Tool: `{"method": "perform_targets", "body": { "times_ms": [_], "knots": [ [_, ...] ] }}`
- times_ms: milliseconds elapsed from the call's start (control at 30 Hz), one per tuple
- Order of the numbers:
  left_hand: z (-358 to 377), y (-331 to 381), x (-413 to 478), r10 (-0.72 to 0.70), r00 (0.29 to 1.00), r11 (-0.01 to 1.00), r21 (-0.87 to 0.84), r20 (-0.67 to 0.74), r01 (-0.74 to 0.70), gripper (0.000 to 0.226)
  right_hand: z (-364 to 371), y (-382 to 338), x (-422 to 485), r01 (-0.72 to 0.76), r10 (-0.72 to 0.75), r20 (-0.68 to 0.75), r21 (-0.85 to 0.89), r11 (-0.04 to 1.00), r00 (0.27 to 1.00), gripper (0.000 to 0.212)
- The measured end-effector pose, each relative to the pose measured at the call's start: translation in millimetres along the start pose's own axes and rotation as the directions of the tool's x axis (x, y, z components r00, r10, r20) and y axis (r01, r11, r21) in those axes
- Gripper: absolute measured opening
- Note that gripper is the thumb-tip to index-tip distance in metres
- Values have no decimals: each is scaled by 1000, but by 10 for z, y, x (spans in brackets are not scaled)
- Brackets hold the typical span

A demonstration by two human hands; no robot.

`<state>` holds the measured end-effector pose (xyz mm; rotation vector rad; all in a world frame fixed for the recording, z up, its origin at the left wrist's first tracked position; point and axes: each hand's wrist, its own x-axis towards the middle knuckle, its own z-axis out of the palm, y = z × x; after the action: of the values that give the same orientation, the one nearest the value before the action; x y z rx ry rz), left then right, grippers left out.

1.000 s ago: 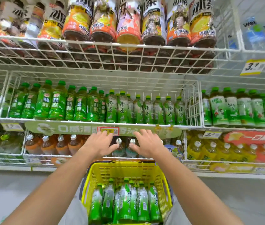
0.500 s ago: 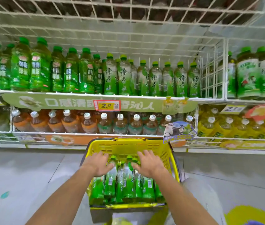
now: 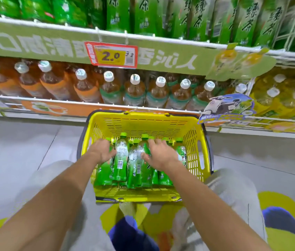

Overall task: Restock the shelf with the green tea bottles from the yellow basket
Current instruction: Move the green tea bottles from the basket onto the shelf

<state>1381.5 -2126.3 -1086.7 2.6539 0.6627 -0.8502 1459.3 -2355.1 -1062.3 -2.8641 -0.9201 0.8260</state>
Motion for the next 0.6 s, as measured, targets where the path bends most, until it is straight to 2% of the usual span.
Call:
{"method": "perform_targets", "body": {
  "times_ms": [100, 300, 400, 600],
  "knots": [
    [39, 30, 63, -35, 998, 999, 18, -52, 36, 39, 64, 19, 119, -29, 29, 6, 83, 996, 1000, 61],
    [45, 259, 126, -114, 991, 971, 205, -65, 125, 16, 59, 69, 220, -126, 102, 86, 350, 928, 991, 75],
    [114, 288, 133, -149, 984, 955, 243, -98, 169, 18, 102, 72, 205, -142, 111, 99, 408, 902, 989, 77],
    [167, 216, 173, -73, 990, 935, 337, -123, 111, 26, 163, 63, 78, -153, 119, 99, 502, 851, 988, 77]
  ]
}}
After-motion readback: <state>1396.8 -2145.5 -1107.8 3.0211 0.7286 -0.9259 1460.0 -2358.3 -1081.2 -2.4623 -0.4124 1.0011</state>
